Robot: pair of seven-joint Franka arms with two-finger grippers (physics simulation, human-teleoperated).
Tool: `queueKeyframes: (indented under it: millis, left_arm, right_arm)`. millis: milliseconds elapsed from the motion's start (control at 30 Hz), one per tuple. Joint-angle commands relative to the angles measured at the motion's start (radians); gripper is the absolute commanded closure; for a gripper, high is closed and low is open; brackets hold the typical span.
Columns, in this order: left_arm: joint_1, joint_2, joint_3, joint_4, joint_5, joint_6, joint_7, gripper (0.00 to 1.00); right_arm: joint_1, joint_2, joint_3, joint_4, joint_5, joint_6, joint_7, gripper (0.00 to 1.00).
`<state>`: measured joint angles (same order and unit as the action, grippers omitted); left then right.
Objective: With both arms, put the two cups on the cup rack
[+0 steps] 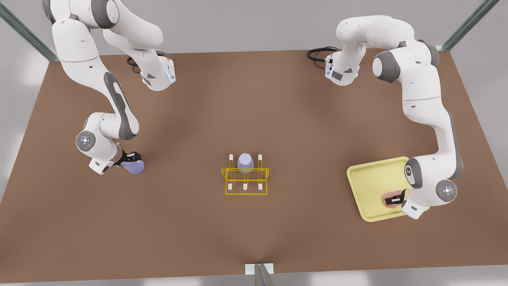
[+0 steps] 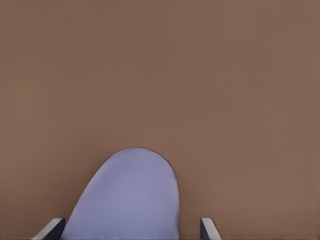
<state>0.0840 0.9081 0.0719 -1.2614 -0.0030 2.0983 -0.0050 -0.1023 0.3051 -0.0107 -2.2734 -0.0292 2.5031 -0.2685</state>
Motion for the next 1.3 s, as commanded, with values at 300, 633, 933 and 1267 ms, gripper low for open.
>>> queueKeyframes:
  millis: [300,633,933,1267]
  left_arm:
    - [0.003,-0.015,-0.015,-0.001,-0.003,-0.001,0.005,0.16]
    - [-0.02,-0.089,-0.063,-0.018,-0.003,-0.152,-0.111,0.16]
    - [-0.148,-0.084,-0.308,0.204,0.001,-0.308,-0.809,0.16]
    - [-0.31,-0.032,-0.348,0.274,-0.009,-0.129,-1.161,0.16]
  right_arm:
    - [0.01,0.011,0.001,-0.035,0.003,0.065,-0.055,0.0]
    - [0.006,0.008,0.001,-0.035,0.002,0.057,-0.057,0.11]
    - [0.013,0.011,0.02,0.014,0.005,0.017,-0.055,0.13]
    - [0.006,0.038,0.037,0.011,0.009,-0.009,-0.116,0.13]
